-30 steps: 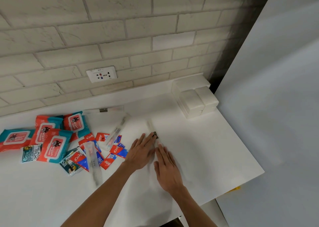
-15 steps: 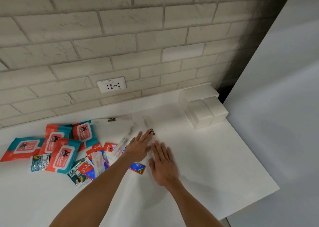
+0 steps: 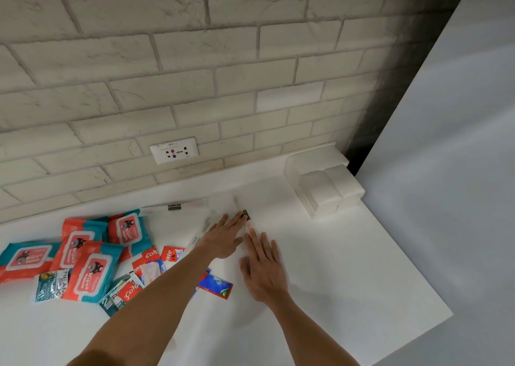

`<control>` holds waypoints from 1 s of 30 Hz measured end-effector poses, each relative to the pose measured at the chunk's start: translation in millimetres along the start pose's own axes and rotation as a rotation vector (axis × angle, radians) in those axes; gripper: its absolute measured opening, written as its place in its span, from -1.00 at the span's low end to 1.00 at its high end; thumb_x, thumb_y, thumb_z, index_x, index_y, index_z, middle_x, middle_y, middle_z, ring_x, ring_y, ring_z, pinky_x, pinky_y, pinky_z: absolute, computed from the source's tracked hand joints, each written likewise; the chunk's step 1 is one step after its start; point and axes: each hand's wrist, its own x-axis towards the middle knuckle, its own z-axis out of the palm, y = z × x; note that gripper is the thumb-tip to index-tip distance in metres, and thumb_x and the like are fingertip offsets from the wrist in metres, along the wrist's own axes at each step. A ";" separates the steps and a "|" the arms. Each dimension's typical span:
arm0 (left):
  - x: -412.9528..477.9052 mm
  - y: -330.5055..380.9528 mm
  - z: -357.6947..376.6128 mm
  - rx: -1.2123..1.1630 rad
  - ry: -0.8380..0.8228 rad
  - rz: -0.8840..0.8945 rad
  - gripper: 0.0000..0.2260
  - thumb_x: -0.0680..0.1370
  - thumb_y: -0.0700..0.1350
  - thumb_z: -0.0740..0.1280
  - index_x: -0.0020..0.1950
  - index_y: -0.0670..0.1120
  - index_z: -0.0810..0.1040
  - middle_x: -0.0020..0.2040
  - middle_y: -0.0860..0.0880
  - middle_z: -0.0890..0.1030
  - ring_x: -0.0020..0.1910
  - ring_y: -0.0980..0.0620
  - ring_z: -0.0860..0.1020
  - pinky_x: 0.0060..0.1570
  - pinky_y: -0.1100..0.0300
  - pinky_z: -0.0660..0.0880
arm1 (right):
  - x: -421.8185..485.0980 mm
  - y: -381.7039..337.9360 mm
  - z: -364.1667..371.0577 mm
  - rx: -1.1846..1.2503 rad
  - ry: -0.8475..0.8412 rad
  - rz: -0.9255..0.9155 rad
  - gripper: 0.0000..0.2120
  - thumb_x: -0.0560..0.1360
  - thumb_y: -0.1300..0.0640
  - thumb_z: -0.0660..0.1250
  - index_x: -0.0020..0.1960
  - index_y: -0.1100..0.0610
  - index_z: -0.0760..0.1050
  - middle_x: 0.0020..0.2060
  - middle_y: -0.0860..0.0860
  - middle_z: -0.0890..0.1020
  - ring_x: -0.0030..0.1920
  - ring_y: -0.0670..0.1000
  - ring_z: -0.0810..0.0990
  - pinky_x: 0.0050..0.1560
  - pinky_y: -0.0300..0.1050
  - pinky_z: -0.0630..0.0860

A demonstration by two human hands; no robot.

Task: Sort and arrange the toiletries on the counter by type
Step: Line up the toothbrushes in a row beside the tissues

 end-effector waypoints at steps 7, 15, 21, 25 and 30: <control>12.2 2.0 -12.7 0.022 -0.047 -0.016 -0.35 0.72 0.10 0.11 0.68 0.11 -0.22 0.66 0.18 -0.26 0.66 -0.17 -0.15 0.60 -0.18 0.11 | 5.6 0.9 -0.9 0.002 0.007 0.008 -0.37 0.76 -0.16 -0.08 0.76 0.01 -0.14 0.74 -0.08 -0.15 0.73 0.05 -0.16 0.68 0.14 -0.10; 20.5 2.0 -19.7 0.020 -0.051 -0.026 -0.35 0.71 0.05 0.14 0.68 0.10 -0.19 0.67 0.16 -0.25 0.67 -0.17 -0.12 0.57 -0.19 0.17 | 17.7 4.2 -1.2 0.021 -0.020 0.007 -0.36 0.75 -0.17 -0.07 0.76 -0.01 -0.14 0.74 -0.10 -0.18 0.74 0.06 -0.17 0.68 0.15 -0.13; 25.1 5.6 -23.7 0.048 -0.033 -0.029 -0.36 0.71 0.01 0.13 0.69 0.07 -0.18 0.67 0.15 -0.24 0.67 -0.16 -0.09 0.55 -0.18 0.22 | 25.9 6.7 -3.7 0.047 -0.034 -0.026 -0.35 0.75 -0.18 -0.09 0.75 -0.05 -0.23 0.72 -0.14 -0.26 0.72 0.02 -0.25 0.68 0.15 -0.15; 26.8 3.1 -24.9 0.053 -0.009 -0.030 -0.36 0.71 -0.01 0.13 0.69 0.08 -0.16 0.68 0.15 -0.22 0.67 -0.15 -0.05 0.54 -0.18 0.24 | 32.4 7.7 -3.3 0.039 -0.038 -0.030 -0.36 0.76 -0.19 -0.10 0.75 -0.07 -0.24 0.72 -0.13 -0.26 0.72 0.02 -0.25 0.68 0.15 -0.15; 13.7 0.9 -24.1 -0.042 0.188 -0.025 -0.41 0.69 -0.06 0.18 0.69 0.03 0.03 0.69 0.06 0.01 0.64 -0.07 0.10 0.53 -0.08 0.26 | 32.3 8.0 -2.8 0.015 -0.022 -0.034 -0.36 0.76 -0.20 -0.10 0.75 -0.05 -0.20 0.72 -0.13 -0.27 0.73 0.03 -0.23 0.69 0.14 -0.16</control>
